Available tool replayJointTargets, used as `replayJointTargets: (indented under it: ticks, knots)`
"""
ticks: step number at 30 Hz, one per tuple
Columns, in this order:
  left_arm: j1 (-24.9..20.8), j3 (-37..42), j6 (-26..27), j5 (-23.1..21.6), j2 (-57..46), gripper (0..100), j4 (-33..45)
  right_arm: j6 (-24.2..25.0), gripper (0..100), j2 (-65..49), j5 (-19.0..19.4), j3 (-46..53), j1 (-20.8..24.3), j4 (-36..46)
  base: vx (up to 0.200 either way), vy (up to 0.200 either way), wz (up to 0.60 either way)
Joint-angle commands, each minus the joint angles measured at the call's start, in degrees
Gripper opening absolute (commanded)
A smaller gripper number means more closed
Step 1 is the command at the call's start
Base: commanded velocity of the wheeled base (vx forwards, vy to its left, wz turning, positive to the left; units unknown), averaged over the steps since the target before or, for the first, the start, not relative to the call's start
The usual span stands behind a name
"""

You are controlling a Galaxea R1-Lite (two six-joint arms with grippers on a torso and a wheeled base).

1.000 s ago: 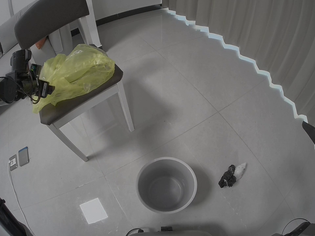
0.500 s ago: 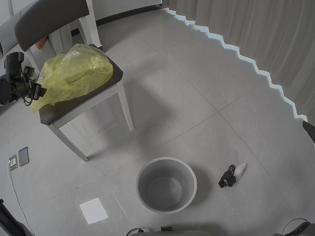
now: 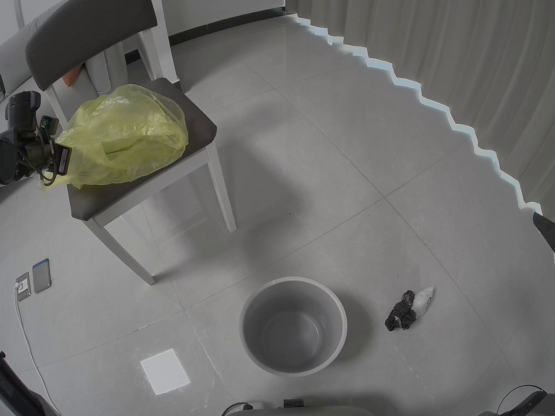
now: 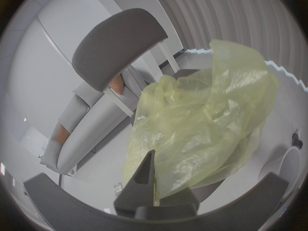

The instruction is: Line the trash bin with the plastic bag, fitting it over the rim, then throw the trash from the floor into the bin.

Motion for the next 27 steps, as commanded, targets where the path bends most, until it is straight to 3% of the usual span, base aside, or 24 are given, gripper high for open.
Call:
replayJointTargets:
  ticks: [1, 4, 6, 14, 21, 27]
  knots:
    - [-2.8, -1.8, -2.1, -0.6, -4.2, 0, 0.2, 0.9, 100, 0.9, -0.1, -0.3, 1.5, -0.4, 0.0, 0.0, 0.0]
    - [-4.9, -4.1, -3.5, -1.8, -5.8, 0, 0.6, 2.4, 100, 1.0, -0.1, 0.0, 4.4, -1.1, 0.0, 0.0, 0.0]
    - [-8.9, -8.5, -4.0, -2.1, -8.1, 0, 2.6, 6.1, 100, 2.5, -0.7, -0.9, 11.8, -2.2, 0.0, 0.0, 0.0]
    - [-20.9, -23.4, -5.1, -2.3, -11.3, 0, 16.6, 6.0, 100, 13.5, -2.9, -8.5, 22.9, -2.9, 0.0, 0.0, 0.0]
    - [-31.1, -33.0, -5.3, -1.7, -11.1, 0, 25.2, 6.4, 100, 22.4, -5.0, -13.2, 28.7, -3.1, 0.0, 0.0, 0.0]
    - [-36.1, -33.0, -5.3, 0.3, -9.3, 0, 27.5, 6.6, 100, 27.6, -5.2, -14.1, 32.5, -4.3, 0.0, 0.0, 0.0]
